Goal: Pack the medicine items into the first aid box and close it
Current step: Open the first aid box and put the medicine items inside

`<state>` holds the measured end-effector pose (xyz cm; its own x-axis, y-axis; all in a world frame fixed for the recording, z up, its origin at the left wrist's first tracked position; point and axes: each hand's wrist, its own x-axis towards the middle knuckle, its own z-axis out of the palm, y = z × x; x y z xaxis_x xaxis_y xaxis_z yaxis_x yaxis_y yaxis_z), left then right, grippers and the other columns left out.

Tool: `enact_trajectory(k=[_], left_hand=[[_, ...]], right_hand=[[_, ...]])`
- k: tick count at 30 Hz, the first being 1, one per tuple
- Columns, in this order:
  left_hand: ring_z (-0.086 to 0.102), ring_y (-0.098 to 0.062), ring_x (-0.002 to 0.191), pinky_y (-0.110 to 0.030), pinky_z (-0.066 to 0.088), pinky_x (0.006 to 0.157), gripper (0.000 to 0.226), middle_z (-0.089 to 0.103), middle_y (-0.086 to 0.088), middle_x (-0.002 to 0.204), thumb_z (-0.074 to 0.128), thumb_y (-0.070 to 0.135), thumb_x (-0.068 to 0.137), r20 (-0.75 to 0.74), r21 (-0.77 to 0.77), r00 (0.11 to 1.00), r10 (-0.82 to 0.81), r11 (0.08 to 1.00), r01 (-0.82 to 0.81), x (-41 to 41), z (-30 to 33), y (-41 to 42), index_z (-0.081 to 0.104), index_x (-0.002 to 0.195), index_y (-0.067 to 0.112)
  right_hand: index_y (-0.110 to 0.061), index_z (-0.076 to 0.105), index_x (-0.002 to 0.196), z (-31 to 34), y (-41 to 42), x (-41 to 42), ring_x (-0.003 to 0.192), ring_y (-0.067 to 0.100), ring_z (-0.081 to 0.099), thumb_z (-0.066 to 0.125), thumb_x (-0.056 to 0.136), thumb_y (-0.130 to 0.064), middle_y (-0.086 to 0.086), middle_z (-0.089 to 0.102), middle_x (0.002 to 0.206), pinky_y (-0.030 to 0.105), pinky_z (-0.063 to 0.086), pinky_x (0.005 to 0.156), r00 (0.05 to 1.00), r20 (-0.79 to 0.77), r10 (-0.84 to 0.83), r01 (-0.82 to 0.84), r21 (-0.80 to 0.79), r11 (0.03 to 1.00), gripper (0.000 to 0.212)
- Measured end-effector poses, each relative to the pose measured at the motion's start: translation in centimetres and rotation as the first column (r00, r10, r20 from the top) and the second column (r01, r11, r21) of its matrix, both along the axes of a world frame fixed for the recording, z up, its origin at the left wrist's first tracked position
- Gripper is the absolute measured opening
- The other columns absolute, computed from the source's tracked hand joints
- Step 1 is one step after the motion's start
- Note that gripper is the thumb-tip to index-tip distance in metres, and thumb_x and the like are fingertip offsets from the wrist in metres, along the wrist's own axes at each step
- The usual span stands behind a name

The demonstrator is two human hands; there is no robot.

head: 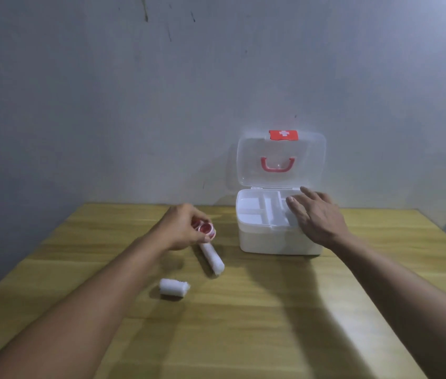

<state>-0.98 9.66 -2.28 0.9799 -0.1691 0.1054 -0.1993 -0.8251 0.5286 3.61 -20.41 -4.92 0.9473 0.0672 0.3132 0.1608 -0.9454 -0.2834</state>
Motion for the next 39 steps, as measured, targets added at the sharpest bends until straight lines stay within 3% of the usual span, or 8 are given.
enact_trajectory(k=[19,23,25,28,30,33,36,39], left_hand=[[0.055,-0.022,0.123,-0.038,0.043,0.104,0.047,0.059,-0.003,0.136,0.056,0.016,0.09,-0.214,0.122,0.961,-0.175,0.971,0.204,5.2,1.8,-9.6,0.053,0.136,0.018],[0.049,-0.022,0.089,-0.036,0.041,0.079,0.014,0.052,-0.003,0.088,0.047,0.006,0.087,-0.193,0.134,0.966,-0.174,0.97,0.201,5.8,0.2,-8.4,0.06,0.086,0.007],[0.046,-0.018,0.109,-0.044,0.035,0.096,0.013,0.048,0.0,0.099,0.044,0.009,0.09,-0.198,0.147,0.967,-0.157,0.971,0.188,5.8,-0.2,-8.4,0.05,0.082,0.017],[0.016,-0.012,0.148,-0.055,0.005,0.118,0.027,0.039,0.001,0.152,0.036,0.011,0.094,-0.151,0.17,0.96,-0.234,0.951,0.258,4.4,0.0,-9.0,0.056,0.109,0.022],[0.004,-0.011,0.15,-0.056,-0.003,0.118,0.048,0.014,0.005,0.162,0.031,0.018,0.098,-0.156,0.208,0.946,-0.284,0.927,0.313,3.3,0.1,-9.2,0.04,0.144,0.022],[-0.001,-0.009,0.15,-0.058,-0.006,0.118,0.055,0.006,0.007,0.162,0.027,0.023,0.097,-0.181,0.289,0.932,-0.312,0.89,0.354,2.5,-0.1,-9.1,0.023,0.152,0.024],[0.015,-0.008,0.148,-0.05,0.003,0.121,0.068,0.021,0.006,0.16,0.034,0.03,0.081,-0.041,0.045,0.971,-0.235,0.971,0.236,1.6,0.0,-8.0,0.036,0.148,0.02],[0.054,-0.02,0.124,-0.033,0.042,0.105,0.047,0.06,0.0,0.134,0.052,0.018,0.078,0.144,-0.02,0.989,0.007,1.0,-0.004,0.8,-0.9,-4.9,0.062,0.124,0.018]], right_hand=[[-0.029,0.06,0.126,-0.1,0.0,0.1,0.137,0.026,0.035,0.013,0.089,-0.062,0.005,0.043,0.15,0.046,0.033,0.109,1.0,0.025,-0.013,0.014,-0.012,1.0,0.067],[-0.029,0.059,0.126,-0.3,-0.1,0.2,0.136,0.026,0.036,0.012,0.09,-0.062,0.005,0.044,0.149,0.044,0.034,0.107,0.999,0.028,-0.017,0.018,-0.024,1.0,0.068],[-0.028,0.059,0.126,-0.3,0.0,0.2,0.136,0.025,0.036,0.012,0.09,-0.062,0.004,0.045,0.148,0.044,0.034,0.107,0.999,0.033,-0.017,0.019,-0.031,0.999,0.069],[-0.026,0.059,0.127,-0.2,-0.1,0.2,0.135,0.025,0.037,0.012,0.09,-0.062,0.004,0.046,0.147,0.043,0.034,0.105,0.999,0.04,-0.017,0.018,-0.037,0.999,0.07],[-0.025,0.059,0.127,-0.2,-0.1,0.1,0.135,0.025,0.038,0.012,0.09,-0.061,0.004,0.047,0.147,0.043,0.034,0.105,0.999,0.041,-0.015,0.017,-0.037,0.999,0.07],[-0.025,0.06,0.126,-0.2,0.0,0.1,0.134,0.026,0.039,0.013,0.09,-0.061,0.004,0.048,0.146,0.042,0.035,0.104,0.999,0.044,-0.017,0.019,-0.04,0.999,0.069],[-0.024,0.06,0.126,-0.1,-0.1,0.2,0.133,0.026,0.039,0.013,0.09,-0.061,0.005,0.048,0.145,0.043,0.036,0.104,0.999,0.049,-0.012,0.014,-0.038,0.999,0.07],[-0.024,0.06,0.126,-0.1,-0.2,0.1,0.133,0.028,0.039,0.013,0.089,-0.061,0.006,0.049,0.145,0.043,0.035,0.105,0.999,0.044,-0.008,0.008,-0.017,1.0,0.071]])
